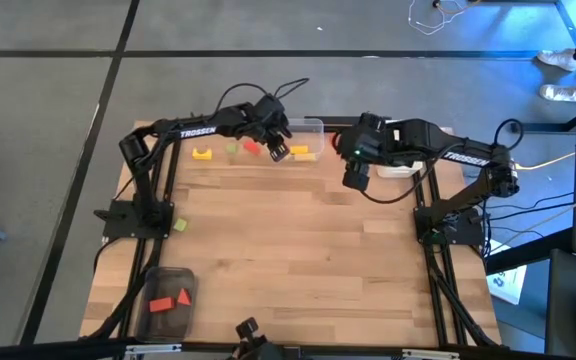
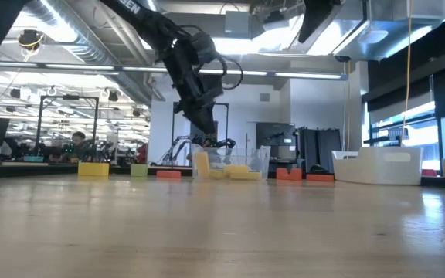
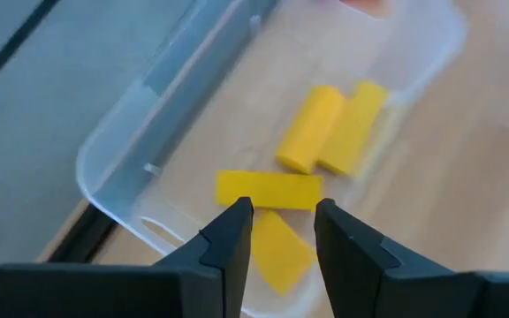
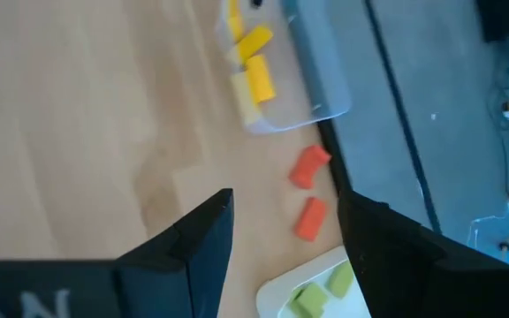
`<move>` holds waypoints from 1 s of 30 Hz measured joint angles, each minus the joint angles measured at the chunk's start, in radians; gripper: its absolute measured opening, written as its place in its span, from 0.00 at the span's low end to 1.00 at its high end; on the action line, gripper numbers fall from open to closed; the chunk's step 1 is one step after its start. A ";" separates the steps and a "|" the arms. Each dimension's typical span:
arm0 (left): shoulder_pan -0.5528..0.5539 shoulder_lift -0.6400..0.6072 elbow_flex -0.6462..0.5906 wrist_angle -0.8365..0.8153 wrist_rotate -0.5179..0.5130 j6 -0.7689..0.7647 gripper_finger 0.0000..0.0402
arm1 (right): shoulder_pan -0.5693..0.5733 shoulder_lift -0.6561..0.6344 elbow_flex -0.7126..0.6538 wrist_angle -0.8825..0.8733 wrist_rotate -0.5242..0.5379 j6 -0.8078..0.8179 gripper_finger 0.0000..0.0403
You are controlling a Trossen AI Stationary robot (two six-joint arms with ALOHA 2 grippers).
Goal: Sort & place blocks by color
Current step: Put the orange arched block into the black bin
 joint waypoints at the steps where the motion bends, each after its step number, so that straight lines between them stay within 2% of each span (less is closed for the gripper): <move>1: -0.007 -0.014 0.000 -0.008 0.012 0.000 0.28 | -0.005 0.000 -0.017 0.005 -0.016 -0.020 0.51; 4: -0.031 -0.068 0.001 -0.058 0.052 -0.001 0.28 | -0.038 0.001 -0.080 0.025 -0.086 -0.061 0.51; 8: -0.079 -0.167 0.000 -0.138 0.066 -0.033 0.28 | -0.111 0.000 -0.190 0.140 -0.176 -0.069 0.51; 12: -0.139 -0.268 0.001 -0.191 0.065 -0.065 0.28 | -0.229 0.001 -0.296 0.319 -0.268 -0.064 0.51; 15: -0.189 -0.332 0.001 -0.210 0.064 -0.084 0.28 | -0.330 0.007 -0.357 0.442 -0.338 0.000 0.51; 22: -0.281 -0.422 0.001 -0.227 0.056 -0.089 0.28 | -0.517 0.073 -0.433 0.626 -0.346 0.088 0.51; 30: -0.339 -0.437 0.001 -0.270 0.013 -0.135 0.28 | -0.590 0.227 -0.435 0.668 -0.347 0.065 0.51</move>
